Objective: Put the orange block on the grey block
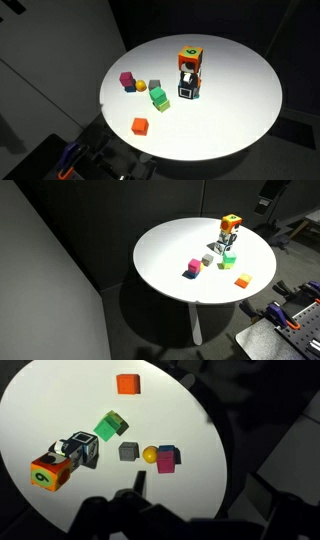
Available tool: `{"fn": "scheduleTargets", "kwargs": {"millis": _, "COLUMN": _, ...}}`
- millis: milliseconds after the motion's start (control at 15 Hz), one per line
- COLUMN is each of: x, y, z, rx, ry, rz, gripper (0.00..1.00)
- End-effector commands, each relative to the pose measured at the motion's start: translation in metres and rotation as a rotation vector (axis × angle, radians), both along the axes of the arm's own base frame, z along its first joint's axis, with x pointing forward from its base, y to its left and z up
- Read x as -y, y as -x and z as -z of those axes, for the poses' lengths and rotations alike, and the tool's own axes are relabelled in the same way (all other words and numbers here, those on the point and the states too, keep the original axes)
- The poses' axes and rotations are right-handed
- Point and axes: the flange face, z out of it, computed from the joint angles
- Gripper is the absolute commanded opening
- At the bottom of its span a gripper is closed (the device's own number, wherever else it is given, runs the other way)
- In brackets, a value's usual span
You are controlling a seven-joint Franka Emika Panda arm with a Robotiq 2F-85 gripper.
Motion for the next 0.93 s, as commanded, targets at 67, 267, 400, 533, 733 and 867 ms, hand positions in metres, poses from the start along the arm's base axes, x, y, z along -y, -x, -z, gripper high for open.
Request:
{"fn": "scheduleTargets", "kwargs": {"millis": 67, "x": 0.0, "y": 0.0, "z": -0.001, "rx": -0.001, "ry": 0.0, "rz": 0.0, "gripper": 1.0}}
{"fn": "scheduleTargets", "kwargs": {"millis": 267, "x": 0.0, "y": 0.0, "z": -0.001, "rx": -0.001, "ry": 0.0, "rz": 0.0, "gripper": 1.0}}
{"fn": "scheduleTargets", "kwargs": {"millis": 400, "x": 0.004, "y": -0.002, "z": -0.001, "rx": -0.006, "ry": -0.01, "rz": 0.01, "gripper": 1.0}}
{"fn": "scheduleTargets", "kwargs": {"millis": 533, "x": 0.009, "y": -0.004, "z": -0.002, "rx": -0.009, "ry": -0.02, "rz": 0.018, "gripper": 1.0}}
{"fn": "scheduleTargets", "kwargs": {"millis": 733, "x": 0.021, "y": -0.007, "z": -0.004, "rx": -0.013, "ry": -0.04, "rz": 0.035, "gripper": 1.0}}
{"fn": "scheduleTargets", "kwargs": {"millis": 867, "x": 0.03, "y": -0.01, "z": -0.006, "rx": -0.015, "ry": -0.058, "rz": 0.047, "gripper": 1.0}}
